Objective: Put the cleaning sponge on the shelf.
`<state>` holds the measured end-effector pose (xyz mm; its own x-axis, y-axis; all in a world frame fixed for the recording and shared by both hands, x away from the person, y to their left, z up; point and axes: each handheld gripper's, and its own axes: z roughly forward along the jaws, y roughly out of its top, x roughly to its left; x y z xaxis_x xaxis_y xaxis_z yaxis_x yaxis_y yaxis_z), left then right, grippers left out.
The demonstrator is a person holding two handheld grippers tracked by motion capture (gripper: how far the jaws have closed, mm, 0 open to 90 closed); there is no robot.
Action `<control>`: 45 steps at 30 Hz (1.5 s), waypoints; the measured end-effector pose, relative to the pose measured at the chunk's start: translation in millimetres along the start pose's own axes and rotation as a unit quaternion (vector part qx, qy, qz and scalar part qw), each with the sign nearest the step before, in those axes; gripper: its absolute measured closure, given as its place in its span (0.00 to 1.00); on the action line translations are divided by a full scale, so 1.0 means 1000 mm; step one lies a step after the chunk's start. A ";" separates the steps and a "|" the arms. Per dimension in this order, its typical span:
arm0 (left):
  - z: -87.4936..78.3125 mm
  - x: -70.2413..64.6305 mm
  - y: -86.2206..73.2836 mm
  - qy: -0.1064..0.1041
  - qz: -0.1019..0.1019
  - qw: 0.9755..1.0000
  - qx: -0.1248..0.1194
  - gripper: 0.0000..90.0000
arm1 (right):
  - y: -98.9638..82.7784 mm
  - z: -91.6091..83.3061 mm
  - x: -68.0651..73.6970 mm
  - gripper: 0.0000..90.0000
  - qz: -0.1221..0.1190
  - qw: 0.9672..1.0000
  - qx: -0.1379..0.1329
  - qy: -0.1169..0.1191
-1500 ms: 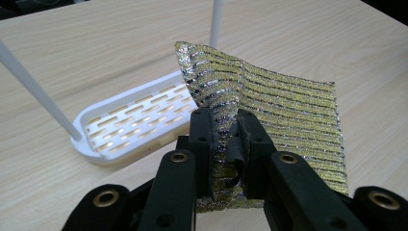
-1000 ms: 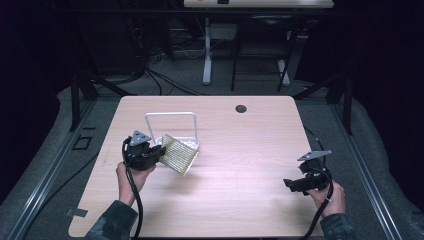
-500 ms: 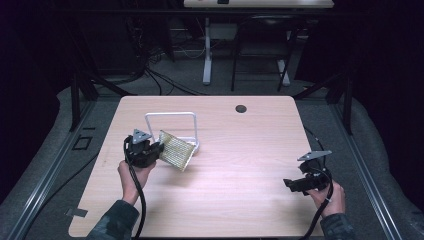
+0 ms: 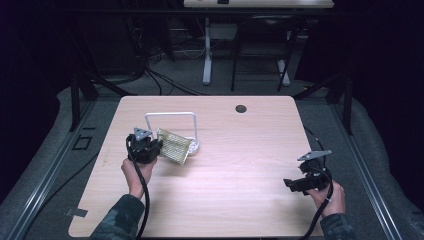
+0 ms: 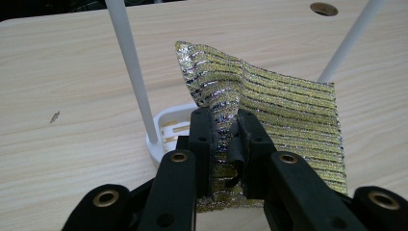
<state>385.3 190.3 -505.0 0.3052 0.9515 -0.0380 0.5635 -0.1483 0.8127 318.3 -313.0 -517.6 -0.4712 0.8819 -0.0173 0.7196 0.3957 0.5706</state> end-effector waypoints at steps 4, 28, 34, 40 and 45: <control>0.005 -0.001 0.001 0.008 -0.004 1.000 0.001 0.88 | 0.000 0.000 0.000 0.10 0.000 1.000 0.000 -0.001; 0.028 -0.007 0.005 0.041 -0.027 0.999 -0.010 0.88 | 0.000 0.000 0.000 0.10 -0.001 1.000 0.001 0.000; 0.031 -0.007 0.005 0.043 -0.028 0.999 -0.008 0.87 | 0.001 0.000 0.000 0.10 -0.004 1.000 0.003 -0.001; 0.033 -0.007 0.005 0.045 -0.031 0.998 -0.007 0.87 | 0.001 0.000 0.000 0.10 -0.003 1.000 0.003 0.000; 0.035 -0.007 0.004 0.051 -0.031 0.998 -0.008 0.87 | 0.001 0.000 0.000 0.10 -0.004 1.000 0.002 -0.002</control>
<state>412.0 173.3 -521.2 0.1897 0.9814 -0.0299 0.5660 -0.0844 0.8200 318.7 -312.8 -517.3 -0.4755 0.8794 -0.0246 0.7179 0.4040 0.5669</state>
